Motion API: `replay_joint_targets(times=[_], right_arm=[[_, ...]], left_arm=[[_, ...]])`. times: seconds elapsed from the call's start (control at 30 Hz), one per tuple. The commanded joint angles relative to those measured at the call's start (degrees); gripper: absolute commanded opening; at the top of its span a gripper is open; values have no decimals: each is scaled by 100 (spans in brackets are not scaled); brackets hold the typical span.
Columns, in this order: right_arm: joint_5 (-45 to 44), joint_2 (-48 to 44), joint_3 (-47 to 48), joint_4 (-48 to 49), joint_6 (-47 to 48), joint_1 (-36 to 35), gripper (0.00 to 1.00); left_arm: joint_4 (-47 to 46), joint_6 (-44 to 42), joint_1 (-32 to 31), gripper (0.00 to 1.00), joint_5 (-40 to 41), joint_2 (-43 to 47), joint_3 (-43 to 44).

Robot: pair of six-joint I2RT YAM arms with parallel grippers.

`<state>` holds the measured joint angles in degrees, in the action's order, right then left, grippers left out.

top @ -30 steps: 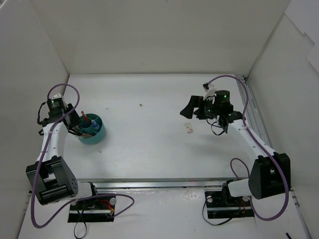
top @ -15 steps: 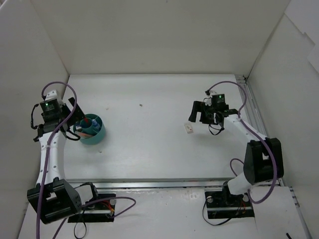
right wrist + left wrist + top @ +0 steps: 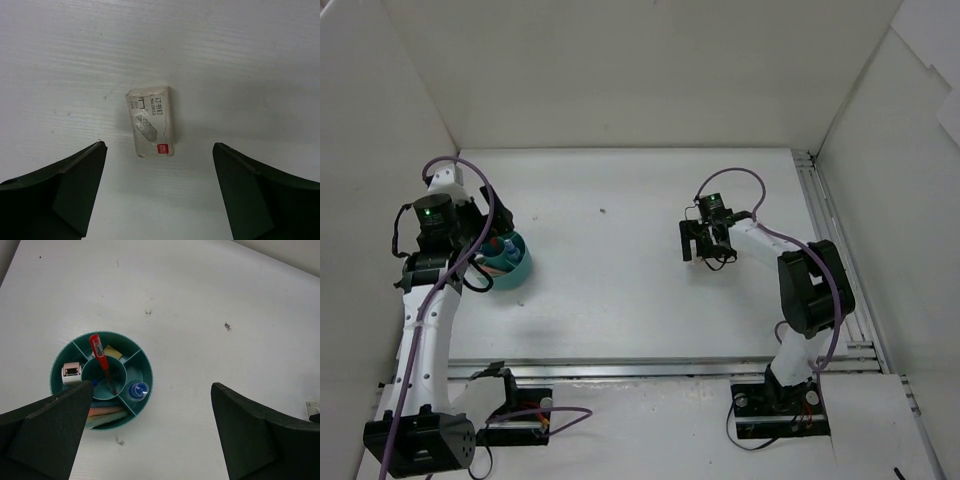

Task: Sort the stationery into containers
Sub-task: Pick up the stationery from the center of the board.

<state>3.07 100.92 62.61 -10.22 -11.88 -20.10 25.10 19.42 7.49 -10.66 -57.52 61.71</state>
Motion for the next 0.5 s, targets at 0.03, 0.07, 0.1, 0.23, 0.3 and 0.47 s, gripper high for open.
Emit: replay_joint_targets(times=[0.03, 0.07, 0.1, 0.23, 0.3, 0.47], right_arm=[[-808, 164, 418, -419, 10, -38, 76], [-825, 199, 454, -446, -7, -56, 72], [-826, 278, 480, -472, 1, -73, 64], [-703, 480, 629, -586, 1, -161, 47], [-668, 533, 647, -613, 19, -222, 43], [-659, 446, 612, -639, 89, -310, 20]], left_arm=[[-164, 71, -89, 100, 178, 4, 227], [-146, 62, -159, 100, 204, 4, 236], [-146, 53, -160, 100, 239, 4, 253], [-146, 27, -273, 100, 318, 12, 289], [-129, 9, -274, 100, 362, -5, 289], [-111, -35, -326, 100, 362, -14, 315]])
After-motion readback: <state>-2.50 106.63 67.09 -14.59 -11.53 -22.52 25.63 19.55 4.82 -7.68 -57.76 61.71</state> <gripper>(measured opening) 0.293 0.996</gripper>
